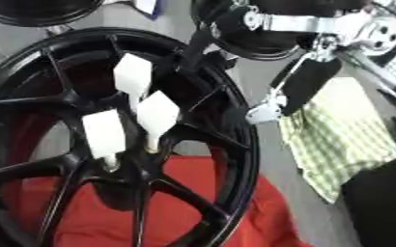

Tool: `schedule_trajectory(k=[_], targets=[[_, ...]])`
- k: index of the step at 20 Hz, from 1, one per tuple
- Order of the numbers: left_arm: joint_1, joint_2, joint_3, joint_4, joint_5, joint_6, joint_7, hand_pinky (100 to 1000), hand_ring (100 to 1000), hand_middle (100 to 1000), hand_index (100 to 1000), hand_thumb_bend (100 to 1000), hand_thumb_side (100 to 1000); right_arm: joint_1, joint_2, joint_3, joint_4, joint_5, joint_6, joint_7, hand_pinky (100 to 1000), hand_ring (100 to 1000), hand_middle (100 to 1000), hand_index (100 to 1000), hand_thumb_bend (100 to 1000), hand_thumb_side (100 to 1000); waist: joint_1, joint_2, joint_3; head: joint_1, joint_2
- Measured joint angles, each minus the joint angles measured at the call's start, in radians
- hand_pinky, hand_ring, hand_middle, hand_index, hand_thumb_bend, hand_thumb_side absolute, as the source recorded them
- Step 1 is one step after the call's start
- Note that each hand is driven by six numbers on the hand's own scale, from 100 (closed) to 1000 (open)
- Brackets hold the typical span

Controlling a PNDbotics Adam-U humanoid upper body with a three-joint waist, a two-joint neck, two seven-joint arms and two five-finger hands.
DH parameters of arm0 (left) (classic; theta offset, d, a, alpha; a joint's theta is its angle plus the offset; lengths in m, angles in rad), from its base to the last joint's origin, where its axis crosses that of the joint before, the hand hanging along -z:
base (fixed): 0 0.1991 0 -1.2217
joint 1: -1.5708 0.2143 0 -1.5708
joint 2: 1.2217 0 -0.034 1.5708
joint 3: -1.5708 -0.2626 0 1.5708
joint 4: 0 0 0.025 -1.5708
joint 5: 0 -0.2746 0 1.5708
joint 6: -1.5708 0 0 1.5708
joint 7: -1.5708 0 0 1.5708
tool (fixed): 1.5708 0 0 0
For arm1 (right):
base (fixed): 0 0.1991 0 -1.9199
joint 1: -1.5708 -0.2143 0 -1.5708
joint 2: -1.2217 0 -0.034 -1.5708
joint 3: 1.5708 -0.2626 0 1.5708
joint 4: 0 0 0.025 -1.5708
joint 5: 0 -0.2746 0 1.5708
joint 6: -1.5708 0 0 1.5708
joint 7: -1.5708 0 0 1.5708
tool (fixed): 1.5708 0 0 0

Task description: Pull the pin out of the wheel hub.

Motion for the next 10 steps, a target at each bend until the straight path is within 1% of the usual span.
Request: schedule_trajectory(k=[4,7,10], targets=[[-0.003,-0.004,0.0,0.0,0.001,-0.001,0.001,741,541,563,668,100,758,-0.034,0.026,0.014,0.014,0.004,0.065,0.018,832,813,662,796,472,138,-0.002,0.0,0.008,-0.012,0.0],[-0.008,-0.009,0.003,0.0,0.004,-0.002,0.003,740,541,562,667,100,758,-0.07,0.058,0.029,0.029,0.034,0.111,0.039,831,813,665,798,476,138,-0.009,0.0,0.014,-0.023,0.001],[-0.009,-0.009,0.003,0.0,0.006,-0.001,0.007,740,541,562,667,100,758,-0.087,0.08,0.04,0.032,0.061,0.154,0.055,831,813,665,798,476,138,-0.008,0.0,0.015,-0.028,0.002]])
